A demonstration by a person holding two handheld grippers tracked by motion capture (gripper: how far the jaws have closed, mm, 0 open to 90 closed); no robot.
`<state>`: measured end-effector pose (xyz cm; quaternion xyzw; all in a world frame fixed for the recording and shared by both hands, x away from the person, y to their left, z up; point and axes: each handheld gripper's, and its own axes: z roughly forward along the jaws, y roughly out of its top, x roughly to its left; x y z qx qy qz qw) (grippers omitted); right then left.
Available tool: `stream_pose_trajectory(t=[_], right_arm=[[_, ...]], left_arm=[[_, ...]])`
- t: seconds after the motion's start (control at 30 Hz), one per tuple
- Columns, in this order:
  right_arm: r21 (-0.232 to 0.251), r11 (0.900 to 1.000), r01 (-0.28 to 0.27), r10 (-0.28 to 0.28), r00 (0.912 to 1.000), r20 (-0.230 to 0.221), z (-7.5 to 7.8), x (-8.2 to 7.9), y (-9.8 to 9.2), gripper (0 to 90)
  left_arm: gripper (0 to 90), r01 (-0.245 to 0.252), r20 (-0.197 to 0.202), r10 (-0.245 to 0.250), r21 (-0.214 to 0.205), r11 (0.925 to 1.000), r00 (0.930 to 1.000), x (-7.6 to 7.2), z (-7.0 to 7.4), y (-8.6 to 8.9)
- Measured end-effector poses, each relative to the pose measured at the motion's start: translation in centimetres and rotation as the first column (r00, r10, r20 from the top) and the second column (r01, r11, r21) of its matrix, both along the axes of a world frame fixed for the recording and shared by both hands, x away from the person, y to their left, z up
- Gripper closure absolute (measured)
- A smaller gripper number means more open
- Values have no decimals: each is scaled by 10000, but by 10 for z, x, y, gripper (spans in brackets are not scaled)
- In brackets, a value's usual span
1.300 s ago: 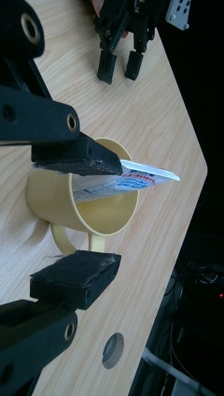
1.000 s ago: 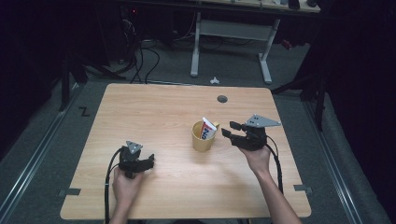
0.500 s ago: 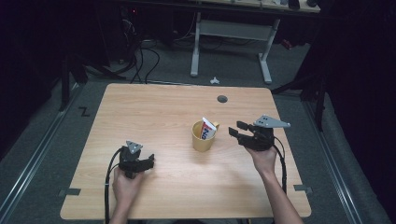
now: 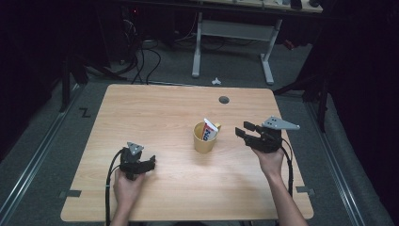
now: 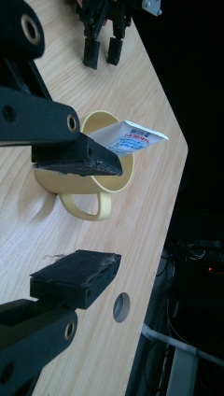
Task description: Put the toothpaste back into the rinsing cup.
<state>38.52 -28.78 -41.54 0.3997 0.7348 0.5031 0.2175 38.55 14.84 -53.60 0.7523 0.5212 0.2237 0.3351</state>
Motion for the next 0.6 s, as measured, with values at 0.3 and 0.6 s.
stream_pose_trajectory(t=[0.3, 0.6], right_arm=[[166, 9997, 164, -163, 9999, -24, -2, -3, -9, 508], [324, 9990, 318, -317, 9995, -26, -4, -7, -17, 509]], left_arm=[[235, 1, -2, -1, 0, 10000, 10000, 0, 0, 0], [234, 0, -2, 0, 0, 10000, 10000, 0, 0, 0]])
